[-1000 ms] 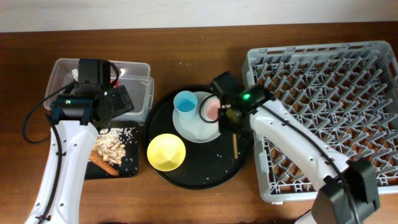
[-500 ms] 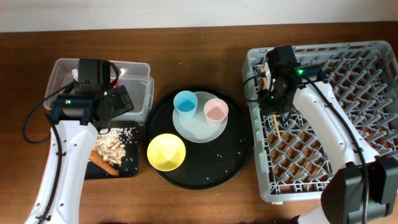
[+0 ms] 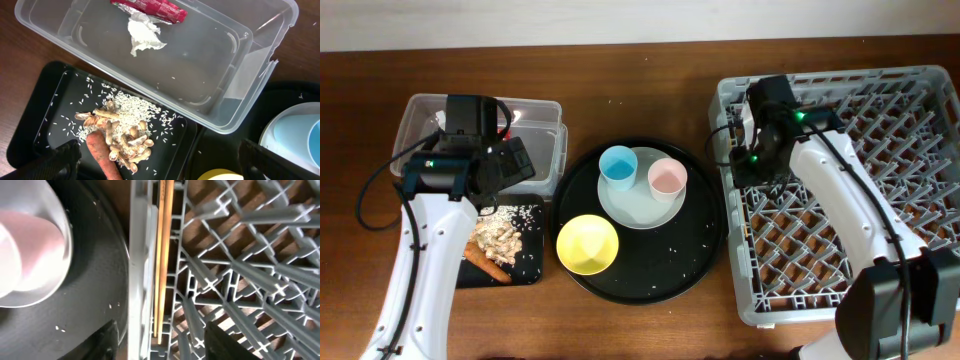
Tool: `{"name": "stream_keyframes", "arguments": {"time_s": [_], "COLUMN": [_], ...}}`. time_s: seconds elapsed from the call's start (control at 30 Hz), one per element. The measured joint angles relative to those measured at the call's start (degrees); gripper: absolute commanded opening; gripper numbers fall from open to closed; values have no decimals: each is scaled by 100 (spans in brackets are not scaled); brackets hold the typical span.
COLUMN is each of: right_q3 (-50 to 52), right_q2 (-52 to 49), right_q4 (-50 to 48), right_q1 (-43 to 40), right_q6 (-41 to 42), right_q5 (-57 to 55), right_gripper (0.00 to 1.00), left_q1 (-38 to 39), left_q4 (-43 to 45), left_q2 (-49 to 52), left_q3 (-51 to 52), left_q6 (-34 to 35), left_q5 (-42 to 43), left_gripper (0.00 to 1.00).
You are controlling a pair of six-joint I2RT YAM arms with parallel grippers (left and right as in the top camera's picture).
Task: Sort waste into correct bins and load items into the dishwasher rack
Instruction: 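Carry the second chopstick into the grey dish rack and release, then reach left gripper to the pink cup on the white plate and grasp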
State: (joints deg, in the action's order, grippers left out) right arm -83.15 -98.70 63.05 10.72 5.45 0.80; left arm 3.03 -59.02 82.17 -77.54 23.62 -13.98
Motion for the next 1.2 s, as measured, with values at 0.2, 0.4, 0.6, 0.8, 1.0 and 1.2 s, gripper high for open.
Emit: {"name": "stream_keyframes", "arguments": {"time_s": [0.2, 0.4, 0.6, 0.8, 1.0, 1.2], "right_q3": [-1316, -1316, -1316, -1316, -1316, -1316], "right_q2": [-26, -26, -26, -26, -26, -26], "right_q4": [1475, 1475, 1513, 1604, 1628, 1786], "right_q1": [0, 0, 0, 0, 0, -157], "right_q6": [68, 61, 63, 59, 59, 57], "right_q5": [599, 619, 619, 619, 619, 619], "right_gripper": [98, 98, 98, 98, 98, 98], "left_q1": [0, 0, 0, -11, 1749, 3040], "left_q4": [2, 2, 219, 1185, 1311, 2079], "left_q2": [0, 0, 0, 0, 398, 1567], "left_q3": [-2, -2, 7, -4, -4, -2], "left_q6": [0, 0, 2, 7, 264, 496], "left_q5": [0, 0, -142, -531, 2719, 2540], "left_gripper": [99, 99, 99, 89, 44, 44]}}
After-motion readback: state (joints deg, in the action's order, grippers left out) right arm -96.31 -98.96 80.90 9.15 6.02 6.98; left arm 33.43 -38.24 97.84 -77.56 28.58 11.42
